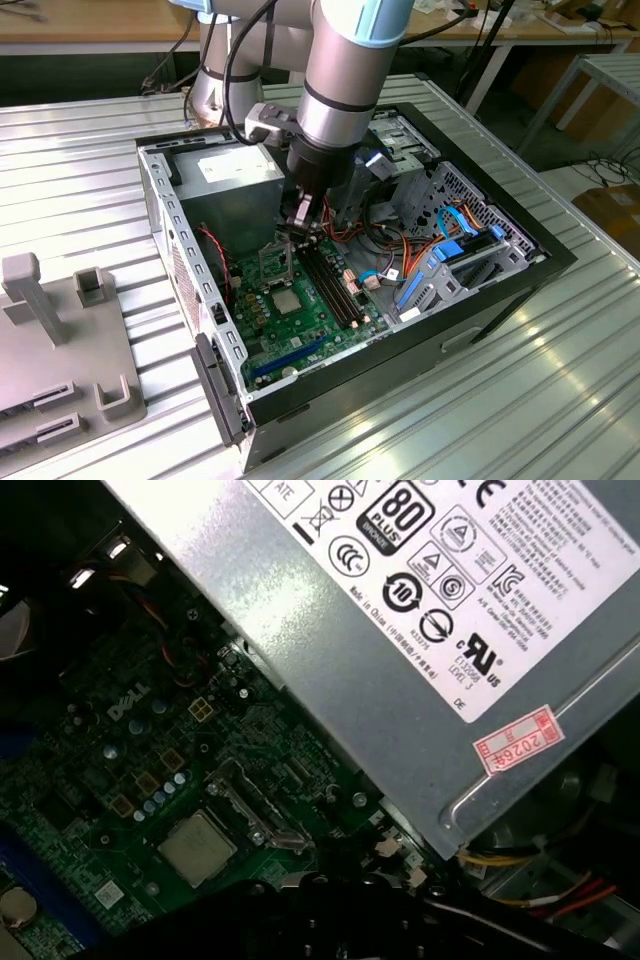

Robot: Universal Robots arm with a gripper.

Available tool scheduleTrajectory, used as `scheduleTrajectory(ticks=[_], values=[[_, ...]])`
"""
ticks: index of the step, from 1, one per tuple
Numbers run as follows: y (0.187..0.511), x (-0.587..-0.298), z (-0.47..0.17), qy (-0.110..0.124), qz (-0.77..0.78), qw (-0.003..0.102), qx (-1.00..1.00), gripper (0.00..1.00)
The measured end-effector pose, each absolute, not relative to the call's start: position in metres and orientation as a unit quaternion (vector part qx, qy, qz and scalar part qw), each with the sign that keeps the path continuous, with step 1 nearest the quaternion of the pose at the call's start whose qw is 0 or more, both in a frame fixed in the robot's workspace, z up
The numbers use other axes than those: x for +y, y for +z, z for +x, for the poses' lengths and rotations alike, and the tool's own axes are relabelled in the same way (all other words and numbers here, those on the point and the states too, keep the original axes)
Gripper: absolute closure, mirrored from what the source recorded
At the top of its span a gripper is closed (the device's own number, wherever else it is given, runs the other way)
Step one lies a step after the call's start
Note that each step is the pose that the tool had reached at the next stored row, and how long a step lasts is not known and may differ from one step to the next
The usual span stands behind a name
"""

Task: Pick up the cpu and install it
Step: 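Close the cpu cover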

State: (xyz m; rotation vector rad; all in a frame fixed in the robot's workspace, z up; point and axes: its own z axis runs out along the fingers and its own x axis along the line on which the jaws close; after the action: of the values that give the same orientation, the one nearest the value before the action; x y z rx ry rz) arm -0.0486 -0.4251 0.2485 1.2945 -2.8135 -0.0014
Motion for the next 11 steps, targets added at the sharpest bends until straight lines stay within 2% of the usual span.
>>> scheduleTrajectory(ticks=[11], values=[[0.252, -0.4259, -0.0487, 0.009, 0.434, 0.026, -0.901, 0.89]])
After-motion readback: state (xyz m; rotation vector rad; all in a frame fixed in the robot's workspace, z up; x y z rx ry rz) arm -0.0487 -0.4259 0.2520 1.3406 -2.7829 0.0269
